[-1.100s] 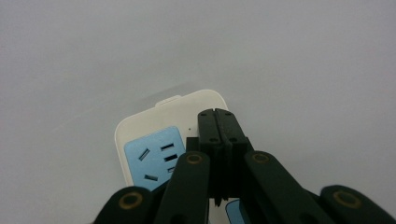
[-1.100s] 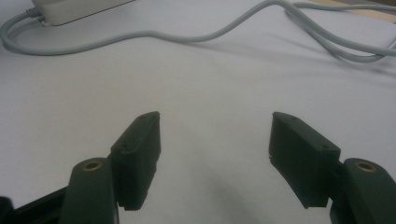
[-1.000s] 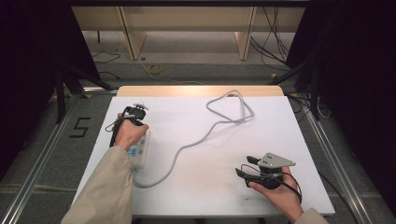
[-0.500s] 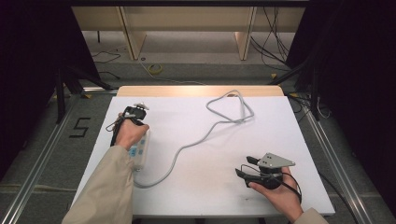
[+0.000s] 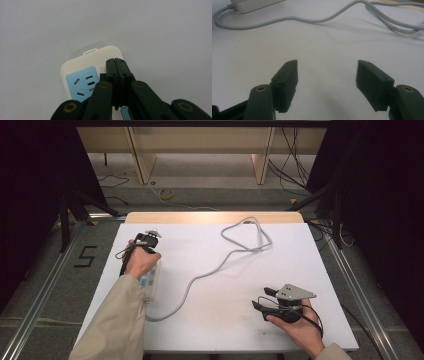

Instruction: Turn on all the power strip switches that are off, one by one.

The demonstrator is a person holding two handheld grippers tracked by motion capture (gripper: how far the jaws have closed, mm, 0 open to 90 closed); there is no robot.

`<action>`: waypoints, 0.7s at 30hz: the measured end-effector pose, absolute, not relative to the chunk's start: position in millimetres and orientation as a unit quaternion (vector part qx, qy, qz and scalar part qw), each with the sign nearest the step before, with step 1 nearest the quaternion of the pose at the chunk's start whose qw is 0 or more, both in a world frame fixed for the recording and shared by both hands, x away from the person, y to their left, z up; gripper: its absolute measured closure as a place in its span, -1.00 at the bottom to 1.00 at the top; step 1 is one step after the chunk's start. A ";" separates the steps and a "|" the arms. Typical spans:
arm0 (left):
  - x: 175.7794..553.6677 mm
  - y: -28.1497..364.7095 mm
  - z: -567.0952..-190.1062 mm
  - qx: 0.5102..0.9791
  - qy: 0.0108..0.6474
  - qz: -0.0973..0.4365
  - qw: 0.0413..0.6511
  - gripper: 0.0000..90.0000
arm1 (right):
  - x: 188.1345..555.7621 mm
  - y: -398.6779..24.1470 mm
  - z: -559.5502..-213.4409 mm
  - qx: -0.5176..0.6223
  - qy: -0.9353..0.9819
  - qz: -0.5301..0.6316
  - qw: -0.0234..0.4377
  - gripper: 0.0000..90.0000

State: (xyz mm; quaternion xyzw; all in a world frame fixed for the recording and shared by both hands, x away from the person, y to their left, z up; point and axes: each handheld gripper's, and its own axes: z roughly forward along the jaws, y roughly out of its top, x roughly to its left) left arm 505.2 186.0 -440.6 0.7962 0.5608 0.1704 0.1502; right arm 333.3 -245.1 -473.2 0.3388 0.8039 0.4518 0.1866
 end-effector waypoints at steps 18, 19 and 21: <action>505.7 185.8 -440.5 0.798 0.561 0.168 0.146 1.00 | 333.2 -244.7 -473.1 0.338 0.803 0.453 0.187 -0.22; 505.8 185.8 -440.5 0.798 0.561 0.168 0.145 1.00 | 333.1 -244.7 -473.0 0.338 0.803 0.453 0.187 -0.23; 505.9 185.4 -440.5 0.798 0.560 0.168 0.143 1.00 | 333.0 -244.7 -472.9 0.338 0.803 0.453 0.188 -0.23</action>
